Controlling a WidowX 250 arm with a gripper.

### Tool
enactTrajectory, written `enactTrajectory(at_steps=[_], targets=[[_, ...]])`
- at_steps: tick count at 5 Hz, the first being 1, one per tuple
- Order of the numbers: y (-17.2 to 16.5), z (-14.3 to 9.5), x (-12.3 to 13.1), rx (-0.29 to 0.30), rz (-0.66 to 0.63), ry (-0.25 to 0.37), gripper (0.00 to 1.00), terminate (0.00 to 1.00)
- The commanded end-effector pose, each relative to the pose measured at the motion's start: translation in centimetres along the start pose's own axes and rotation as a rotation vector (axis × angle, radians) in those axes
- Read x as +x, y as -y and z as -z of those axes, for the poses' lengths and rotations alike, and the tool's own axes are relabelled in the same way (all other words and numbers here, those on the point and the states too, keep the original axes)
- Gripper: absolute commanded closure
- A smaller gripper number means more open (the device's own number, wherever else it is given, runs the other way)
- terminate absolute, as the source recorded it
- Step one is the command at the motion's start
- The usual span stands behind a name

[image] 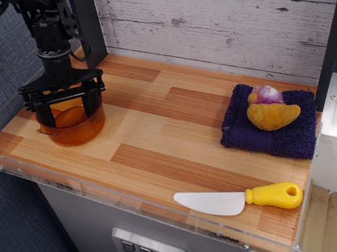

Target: Place the yellow cup to the left of the purple cloth.

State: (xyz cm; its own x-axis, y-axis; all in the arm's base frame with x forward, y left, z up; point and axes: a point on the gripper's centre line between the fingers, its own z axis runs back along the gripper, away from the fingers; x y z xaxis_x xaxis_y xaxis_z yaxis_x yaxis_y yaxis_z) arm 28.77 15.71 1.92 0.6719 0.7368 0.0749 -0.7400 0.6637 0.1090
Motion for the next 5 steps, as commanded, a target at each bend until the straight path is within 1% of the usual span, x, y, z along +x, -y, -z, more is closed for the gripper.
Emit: enactTrajectory(at_steps=[1, 2, 3, 4, 5], targets=[[-0.4, -3.0, -0.3, -0.042, 0.007, 0.079, 0.00, 0.00], [-0.3, -4.0, -0.6, -0.078, 0.027, 0.105, 0.00, 0.00], [-0.4, -6.0, -0.4, -0.124, 0.025, 0.152, 0.00, 0.00], [0.0, -8.3, -0.1, -0.157, 0.086, 0.212, 0.00, 0.00], [1.2, -9.4, -0.3, -0.194, 0.162, 0.243, 0.00, 0.00]])
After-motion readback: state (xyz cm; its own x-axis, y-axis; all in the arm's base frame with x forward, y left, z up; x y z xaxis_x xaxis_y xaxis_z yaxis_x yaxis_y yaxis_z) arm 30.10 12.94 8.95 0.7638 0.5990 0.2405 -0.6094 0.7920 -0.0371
